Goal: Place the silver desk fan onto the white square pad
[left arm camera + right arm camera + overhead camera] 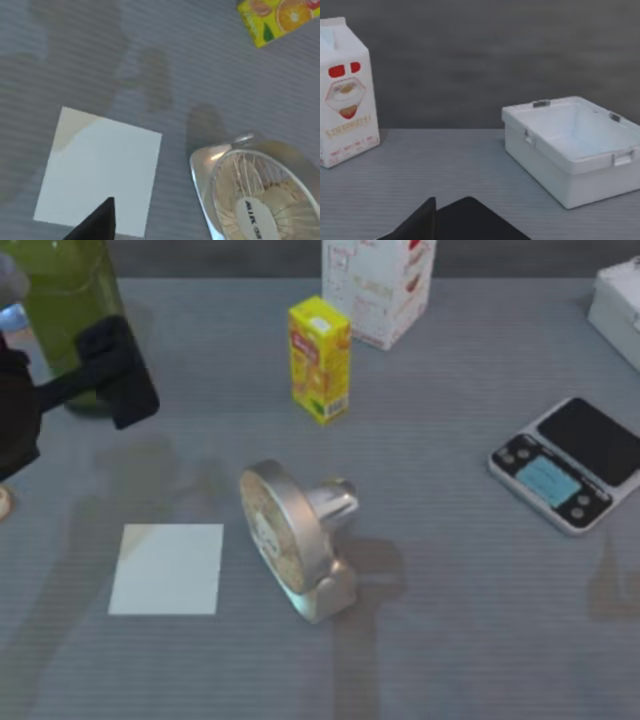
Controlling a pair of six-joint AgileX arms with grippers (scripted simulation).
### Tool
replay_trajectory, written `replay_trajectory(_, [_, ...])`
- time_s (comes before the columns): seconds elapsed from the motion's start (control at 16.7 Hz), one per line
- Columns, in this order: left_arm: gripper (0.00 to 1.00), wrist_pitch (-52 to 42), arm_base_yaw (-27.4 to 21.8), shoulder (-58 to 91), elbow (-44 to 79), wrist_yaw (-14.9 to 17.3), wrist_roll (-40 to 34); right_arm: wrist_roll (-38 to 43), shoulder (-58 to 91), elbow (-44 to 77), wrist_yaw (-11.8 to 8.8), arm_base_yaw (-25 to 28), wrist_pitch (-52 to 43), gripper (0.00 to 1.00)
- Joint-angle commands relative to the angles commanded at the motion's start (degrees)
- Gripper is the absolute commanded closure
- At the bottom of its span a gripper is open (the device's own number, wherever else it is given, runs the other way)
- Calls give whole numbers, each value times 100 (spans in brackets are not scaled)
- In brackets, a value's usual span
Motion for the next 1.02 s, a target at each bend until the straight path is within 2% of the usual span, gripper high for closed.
replay_trajectory(0.3, [0,-1935,-884,2883,2823,13,-1632,0,0,0,0,0,0,0])
replay_trajectory(0.54, [0,-3132,-1399,4511,4359,8,-2571,0,0,0,0,0,0,0])
replay_trajectory(0.78, [0,-3745,-1645,5260,4985,1,-3021,0,0,0,0,0,0,0])
replay_trajectory(1.02, [0,-3775,-1657,5296,5012,0,-3043,0,0,0,0,0,0,0])
